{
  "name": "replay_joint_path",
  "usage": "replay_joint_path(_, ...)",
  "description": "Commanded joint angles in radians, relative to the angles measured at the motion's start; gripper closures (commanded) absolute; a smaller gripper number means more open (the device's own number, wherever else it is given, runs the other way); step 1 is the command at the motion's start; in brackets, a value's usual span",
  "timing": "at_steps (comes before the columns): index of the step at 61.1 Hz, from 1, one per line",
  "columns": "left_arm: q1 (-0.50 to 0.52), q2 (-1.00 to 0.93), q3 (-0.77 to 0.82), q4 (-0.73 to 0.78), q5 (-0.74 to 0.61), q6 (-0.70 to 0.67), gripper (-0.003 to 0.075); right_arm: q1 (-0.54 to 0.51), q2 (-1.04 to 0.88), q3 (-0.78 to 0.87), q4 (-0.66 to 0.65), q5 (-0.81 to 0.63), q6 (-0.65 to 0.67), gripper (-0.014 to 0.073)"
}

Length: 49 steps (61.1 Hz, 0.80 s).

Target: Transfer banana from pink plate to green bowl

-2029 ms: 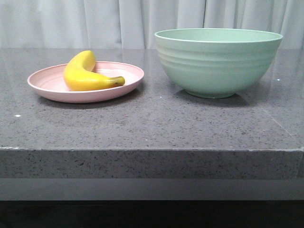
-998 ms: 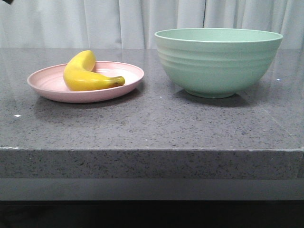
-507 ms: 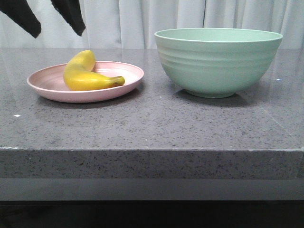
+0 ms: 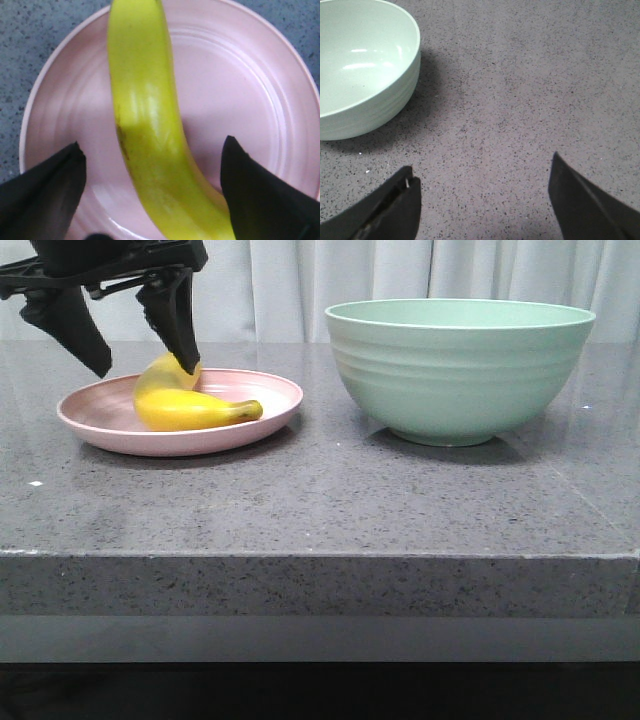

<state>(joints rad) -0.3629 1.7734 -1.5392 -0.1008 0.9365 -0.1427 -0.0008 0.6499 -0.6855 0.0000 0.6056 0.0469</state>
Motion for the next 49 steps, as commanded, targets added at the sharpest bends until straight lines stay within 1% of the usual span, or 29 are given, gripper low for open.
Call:
replay_joint_path(1, -0.008, -0.038, -0.035, -0.025, -0.061, -0.013, 0.0175, -0.007, 0.005, -0.033, 0.000, -0.067, -0.010, 0.0045)
replay_joint_path(17, -0.008, -0.001, -0.035, -0.070, -0.097, -0.013, 0.0175, -0.007, 0.005, -0.033, 0.000, -0.067, -0.010, 0.0045)
replay_joint_path(29, -0.008, 0.041, -0.035, -0.070, -0.097, -0.013, 0.0175, -0.007, 0.005, -0.033, 0.000, -0.067, -0.010, 0.0045)
replay_joint_path(42, -0.008, 0.044, -0.035, -0.070, -0.097, -0.013, 0.0177, -0.007, 0.005, -0.033, 0.000, -0.067, -0.010, 0.0045)
replay_joint_path(45, -0.008, 0.044, -0.035, -0.070, -0.090, -0.013, 0.0197, -0.007, 0.005, -0.033, 0.000, -0.067, -0.010, 0.0045)
replay_joint_path(49, -0.008, 0.044, -0.035, -0.070, -0.088, -0.013, 0.0249, -0.007, 0.005, -0.033, 0.000, -0.067, -0.010, 0.0045)
